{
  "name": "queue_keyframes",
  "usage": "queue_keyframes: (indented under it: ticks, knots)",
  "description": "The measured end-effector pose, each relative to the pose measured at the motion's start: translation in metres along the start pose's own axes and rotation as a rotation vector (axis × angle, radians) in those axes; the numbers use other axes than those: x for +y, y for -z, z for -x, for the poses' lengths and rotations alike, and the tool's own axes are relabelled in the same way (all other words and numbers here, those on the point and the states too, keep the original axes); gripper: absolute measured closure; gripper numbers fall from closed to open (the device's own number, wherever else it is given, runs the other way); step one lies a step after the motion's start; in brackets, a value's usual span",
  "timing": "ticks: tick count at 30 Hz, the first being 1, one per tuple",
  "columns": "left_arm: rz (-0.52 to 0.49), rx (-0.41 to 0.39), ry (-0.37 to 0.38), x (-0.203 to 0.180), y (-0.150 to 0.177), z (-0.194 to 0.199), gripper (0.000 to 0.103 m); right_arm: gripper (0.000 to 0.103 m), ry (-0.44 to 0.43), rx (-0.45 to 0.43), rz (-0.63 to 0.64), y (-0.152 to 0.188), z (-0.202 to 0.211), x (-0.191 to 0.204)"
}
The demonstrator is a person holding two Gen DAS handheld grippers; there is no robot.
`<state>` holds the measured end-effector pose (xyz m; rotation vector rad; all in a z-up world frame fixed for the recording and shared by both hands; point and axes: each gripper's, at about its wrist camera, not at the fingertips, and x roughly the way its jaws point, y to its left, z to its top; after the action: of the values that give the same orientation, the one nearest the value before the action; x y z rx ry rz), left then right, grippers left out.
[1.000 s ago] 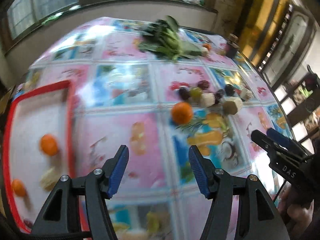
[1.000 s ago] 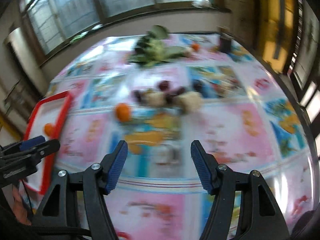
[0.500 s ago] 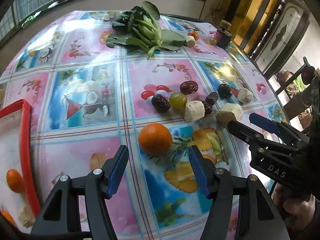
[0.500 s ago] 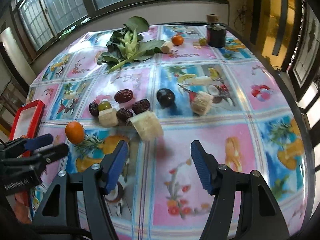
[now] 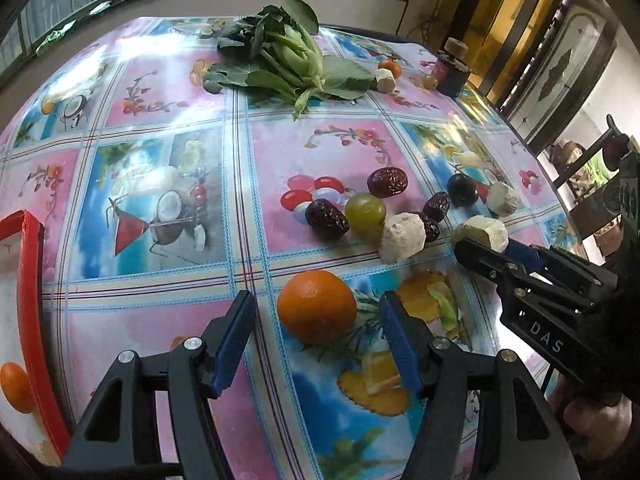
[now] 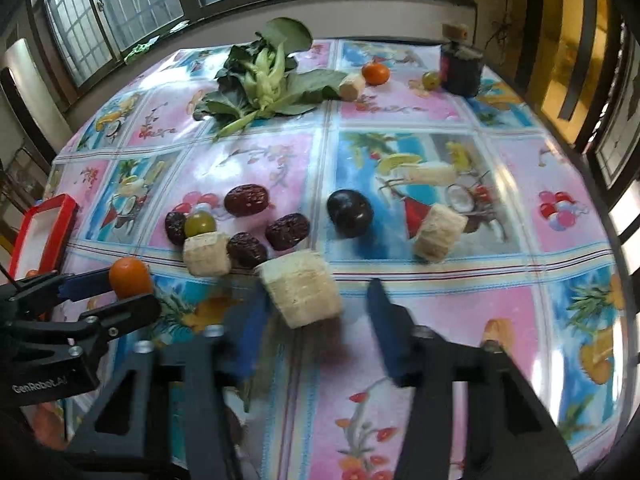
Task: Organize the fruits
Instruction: 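Close left gripper on an orange while right gripper closes on a pale cylinder, then carry the orange in the left gripper over the tray while right gripper carries the cylinder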
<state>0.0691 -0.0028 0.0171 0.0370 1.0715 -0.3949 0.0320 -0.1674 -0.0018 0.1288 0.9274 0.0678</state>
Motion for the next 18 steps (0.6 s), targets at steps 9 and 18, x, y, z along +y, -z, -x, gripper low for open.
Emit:
queue_keyframes:
  ticks: [9,18]
  knots:
    - [-0.024,-0.021,0.0,-0.0014,-0.0003,-0.0001,0.064,0.072,-0.01,-0.001,-0.011,0.0007,-0.0002,0.0008]
    - [-0.027,-0.033,-0.009,-0.0034,0.0016,0.001,0.067,0.072,-0.022,-0.004,-0.03,0.0042,0.002,0.0007]
